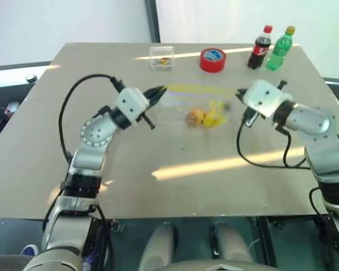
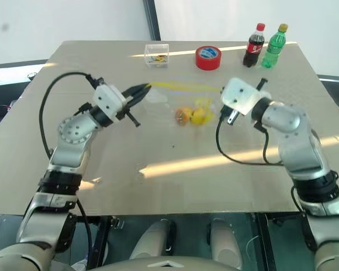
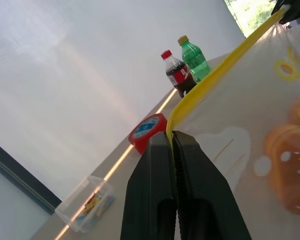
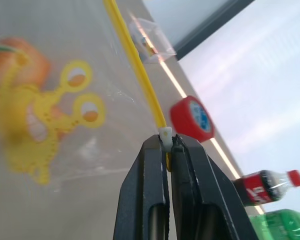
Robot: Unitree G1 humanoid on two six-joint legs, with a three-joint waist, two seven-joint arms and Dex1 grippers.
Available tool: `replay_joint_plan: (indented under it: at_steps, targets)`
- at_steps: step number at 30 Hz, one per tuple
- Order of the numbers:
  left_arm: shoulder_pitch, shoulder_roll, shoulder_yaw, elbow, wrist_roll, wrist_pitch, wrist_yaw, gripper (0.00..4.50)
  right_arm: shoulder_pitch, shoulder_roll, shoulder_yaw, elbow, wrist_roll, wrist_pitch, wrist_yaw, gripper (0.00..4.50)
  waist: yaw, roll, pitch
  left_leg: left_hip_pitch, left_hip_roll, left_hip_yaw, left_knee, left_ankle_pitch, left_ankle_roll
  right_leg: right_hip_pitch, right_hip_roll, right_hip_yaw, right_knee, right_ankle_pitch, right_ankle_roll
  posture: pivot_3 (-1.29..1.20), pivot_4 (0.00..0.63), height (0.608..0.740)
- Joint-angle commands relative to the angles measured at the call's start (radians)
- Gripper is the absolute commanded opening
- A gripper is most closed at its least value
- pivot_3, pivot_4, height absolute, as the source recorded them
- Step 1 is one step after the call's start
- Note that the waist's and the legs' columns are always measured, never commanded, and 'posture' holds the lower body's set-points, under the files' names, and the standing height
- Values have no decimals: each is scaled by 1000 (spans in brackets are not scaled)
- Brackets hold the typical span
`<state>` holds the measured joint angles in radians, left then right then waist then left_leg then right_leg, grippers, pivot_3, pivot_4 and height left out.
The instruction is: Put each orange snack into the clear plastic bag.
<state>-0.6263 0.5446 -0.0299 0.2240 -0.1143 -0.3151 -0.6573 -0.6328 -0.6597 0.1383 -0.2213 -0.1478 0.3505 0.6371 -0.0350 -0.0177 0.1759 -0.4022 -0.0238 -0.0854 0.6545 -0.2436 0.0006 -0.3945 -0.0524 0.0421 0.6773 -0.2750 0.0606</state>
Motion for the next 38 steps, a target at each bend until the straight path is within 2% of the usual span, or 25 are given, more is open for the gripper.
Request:
replay_joint_plan:
  at_steps: [1, 5, 8, 12, 15, 17, 18, 20, 21, 23, 26, 27, 28, 29, 34, 38]
  targets:
    - [-68, 25, 76, 58, 7, -4, 53, 0, -33, -43, -83, 93, -43, -59, -78, 124, -1, 0, 0, -1, 0, 0, 0, 0, 0, -2, 0, 0, 0, 0, 0, 0, 150, 740]
    - [-83, 20, 40, 66, -6, -17, -17, 0, -30, -47, -98, 105, -41, -94, -112, 124, -3, 0, 0, -6, 0, 0, 0, 2, -4, -6, 0, 0, 0, 0, 0, 0, 150, 740]
    - [-10, 36, 11, 3, -37, -12, -112, 0, 72, -70, -111, -7, 23, -64, -38, 124, -3, 0, 0, -14, 0, 1, 1, 3, -4, -14, 0, 1, 1, 0, 0, 0, 150, 740]
    - [152, 66, -32, -104, -81, 23, -238, 0, 265, -78, -101, -174, 78, 1, 20, 124, -6, 0, 0, -15, 2, 3, -1, 3, -4, -16, 0, 3, 0, 0, 0, 0, 150, 740]
    - [245, 74, -81, -136, -56, 32, -285, 0, 373, -59, -71, -216, 80, 5, 18, 124, -4, 0, 0, -13, 2, 4, 0, 1, -1, -15, -1, 4, 1, 0, 0, 0, 150, 740]
    - [283, 72, -88, -175, -80, 98, -296, 714, 419, -56, -54, -214, 51, -27, 1, 814, -3, 0, 0, -12, 2, 3, 1, 0, 0, -14, 0, 3, 3, 0, 0, 0, 150, 740]
    - [304, 77, -88, -201, -104, 132, -312, 802, 443, -45, -63, -220, 62, -21, -5, 896, -3, 0, 0, -12, 2, 3, 1, 0, 0, -14, 0, 3, 3, 0, 0, 0, 150, 740]
    - [330, 82, -58, -248, -172, 226, -317, 1418, 492, -50, -85, -241, 79, -19, 3, 1502, -2, 0, 0, -11, 3, 2, 3, 0, 0, -12, 0, 2, 5, 0, 0, 0, 150, 740]
    - [338, 86, -43, -265, -194, 263, -316, 1956, 511, -55, -96, -250, 84, -17, 7, 2084, -2, 0, 0, -10, 3, 1, 4, 0, 0, -11, 0, 1, 4, 0, 0, 0, 150, 740]
    - [372, 126, 15, -312, -279, 371, -333, 2321, 585, -57, -186, -284, 156, 5, 31, 2443, 0, 0, 0, -11, 3, 0, 4, 0, 0, -11, 0, 1, 4, 0, 0, 0, 150, 740]
    - [429, 178, 86, -368, -358, 470, -349, 3569, 680, -59, -300, -299, 238, 4, 61, 3837, -1, 0, 0, -11, 4, 0, 5, 0, 0, -10, 0, 0, 2, 0, 0, 0, 150, 740]
    - [450, 195, 120, -385, -384, 506, -345, 3772, 718, -59, -348, -305, 273, 11, 78, 4034, -1, 0, 0, -11, 4, 0, 5, 0, 0, -10, 0, 0, 2, 0, 0, 0, 150, 740]
    - [472, 223, 158, -405, -415, 559, -344, 4259, 768, -58, -412, -320, 331, 25, 111, 4475, 1, 0, 0, -11, 4, 0, 4, 0, 0, -9, 0, 0, 2, 0, 0, 0, 150, 740]
    - [491, 248, 184, -424, -445, 605, -355, 4462, 803, -59, -461, -333, 373, 31, 137, 4500, 2, 0, 0, -11, 4, 0, 4, 0, 0, -9, 0, 0, 2, 0, 0, 0, 150, 740]
    - [526, 304, 293, -463, -512, 692, -355, 4462, 902, -64, -644, -366, 533, 40, 211, 4500, 5, 1, 0, -7, 5, -1, 4, 0, 0, -4, 0, -1, 2, 0, 0, 0, 150, 740]
    - [532, 333, 322, -451, -530, 728, -391, 4462, 906, -67, -683, -367, 591, 45, 217, 4500, 6, 1, 0, 13, 6, 1, -1, 0, 1, 15, 0, 0, -4, -1, 0, 0, 150, 740]
